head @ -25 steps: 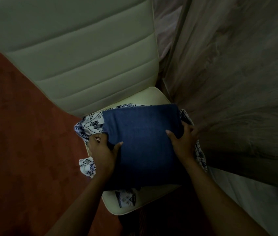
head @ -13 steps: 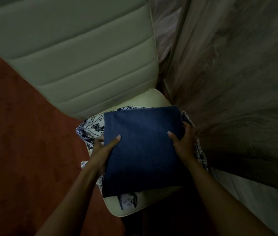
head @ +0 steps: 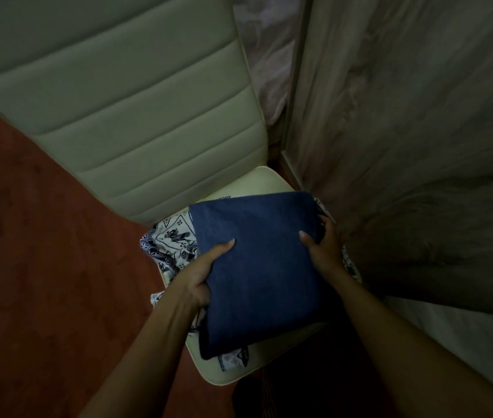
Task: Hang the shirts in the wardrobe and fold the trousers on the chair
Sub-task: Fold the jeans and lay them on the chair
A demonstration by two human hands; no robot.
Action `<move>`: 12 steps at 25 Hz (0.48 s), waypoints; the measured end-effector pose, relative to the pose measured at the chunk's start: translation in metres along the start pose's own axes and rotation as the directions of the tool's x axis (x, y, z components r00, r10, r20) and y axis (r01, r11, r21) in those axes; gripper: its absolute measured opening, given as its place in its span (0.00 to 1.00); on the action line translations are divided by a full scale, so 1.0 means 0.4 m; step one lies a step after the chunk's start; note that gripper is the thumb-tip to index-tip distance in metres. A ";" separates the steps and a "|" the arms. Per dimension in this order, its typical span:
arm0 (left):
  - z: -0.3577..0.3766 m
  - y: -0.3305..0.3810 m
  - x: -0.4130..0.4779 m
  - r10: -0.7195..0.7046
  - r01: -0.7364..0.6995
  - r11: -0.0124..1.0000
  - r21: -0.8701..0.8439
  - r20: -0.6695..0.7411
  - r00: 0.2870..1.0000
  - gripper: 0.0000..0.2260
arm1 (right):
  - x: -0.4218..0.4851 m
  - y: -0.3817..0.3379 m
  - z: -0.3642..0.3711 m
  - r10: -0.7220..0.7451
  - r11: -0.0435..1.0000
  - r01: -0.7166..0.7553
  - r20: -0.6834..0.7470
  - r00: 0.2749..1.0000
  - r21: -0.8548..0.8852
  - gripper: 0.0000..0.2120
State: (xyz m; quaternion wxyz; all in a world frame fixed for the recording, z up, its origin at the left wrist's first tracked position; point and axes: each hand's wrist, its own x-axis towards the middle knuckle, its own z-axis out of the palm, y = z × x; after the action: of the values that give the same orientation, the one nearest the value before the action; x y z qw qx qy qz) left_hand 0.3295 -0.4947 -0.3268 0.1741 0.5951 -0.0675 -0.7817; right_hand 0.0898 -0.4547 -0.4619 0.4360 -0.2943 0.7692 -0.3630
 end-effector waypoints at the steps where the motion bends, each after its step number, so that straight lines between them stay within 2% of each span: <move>1: 0.001 0.002 -0.001 0.021 -0.021 0.999 0.032 0.004 1.000 0.20 | -0.007 -0.009 -0.005 0.000 1.000 0.000 0.007 1.000 0.013 0.34; 4: -0.005 -0.015 -0.020 0.108 -0.110 0.992 0.060 0.047 0.993 0.25 | -0.044 -0.051 -0.028 -0.014 0.995 0.010 0.031 0.999 0.098 0.30; 7: -0.006 -0.048 -0.073 0.141 -0.161 0.983 0.085 0.204 0.969 0.33 | -0.099 -0.084 -0.064 0.055 0.964 -0.075 0.086 0.995 0.257 0.30; 9: -0.003 -0.060 -0.129 0.131 -0.175 0.978 0.112 0.317 0.939 0.37 | -0.165 -0.114 -0.105 0.076 0.908 -0.140 0.174 0.982 0.395 0.28; 12: -0.010 -0.049 -0.214 0.106 -0.186 0.969 0.162 0.405 0.908 0.34 | -0.279 -0.158 -0.168 0.151 0.821 -0.335 0.390 0.908 0.462 0.17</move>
State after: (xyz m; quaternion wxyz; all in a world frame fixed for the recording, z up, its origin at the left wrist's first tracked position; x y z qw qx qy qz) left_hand 0.3493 -0.4460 -0.2565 0.1554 0.4335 -0.2227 -0.8593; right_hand 0.0886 -0.3842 -0.3356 0.6669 -0.1212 0.5880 -0.4414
